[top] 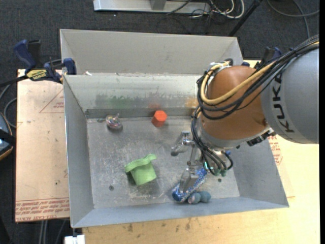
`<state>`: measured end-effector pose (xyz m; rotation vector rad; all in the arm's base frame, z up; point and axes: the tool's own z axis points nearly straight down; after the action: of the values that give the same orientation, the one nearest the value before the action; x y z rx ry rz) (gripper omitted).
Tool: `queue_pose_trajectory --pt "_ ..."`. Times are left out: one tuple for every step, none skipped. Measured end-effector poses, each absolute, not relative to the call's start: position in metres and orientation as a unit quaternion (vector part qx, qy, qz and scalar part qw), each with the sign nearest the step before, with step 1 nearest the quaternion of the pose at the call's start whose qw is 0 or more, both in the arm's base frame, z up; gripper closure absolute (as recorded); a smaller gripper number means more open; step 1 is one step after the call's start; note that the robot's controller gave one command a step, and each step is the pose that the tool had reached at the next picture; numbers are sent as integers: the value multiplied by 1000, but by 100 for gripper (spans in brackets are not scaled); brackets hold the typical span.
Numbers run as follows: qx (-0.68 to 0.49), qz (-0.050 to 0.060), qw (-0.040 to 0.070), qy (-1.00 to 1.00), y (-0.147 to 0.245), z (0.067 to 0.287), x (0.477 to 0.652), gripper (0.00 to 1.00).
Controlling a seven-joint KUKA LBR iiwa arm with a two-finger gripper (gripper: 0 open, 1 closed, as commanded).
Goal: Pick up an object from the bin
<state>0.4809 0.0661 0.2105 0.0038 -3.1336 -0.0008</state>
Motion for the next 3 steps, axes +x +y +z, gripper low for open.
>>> queue_pose_trajectory --pt "-3 1 4 -1000 4 104 483 0" --pt "-1 -1 -8 -1000 -11 80 487 0" --pt "1 -1 -5 -1000 -11 81 486 100"
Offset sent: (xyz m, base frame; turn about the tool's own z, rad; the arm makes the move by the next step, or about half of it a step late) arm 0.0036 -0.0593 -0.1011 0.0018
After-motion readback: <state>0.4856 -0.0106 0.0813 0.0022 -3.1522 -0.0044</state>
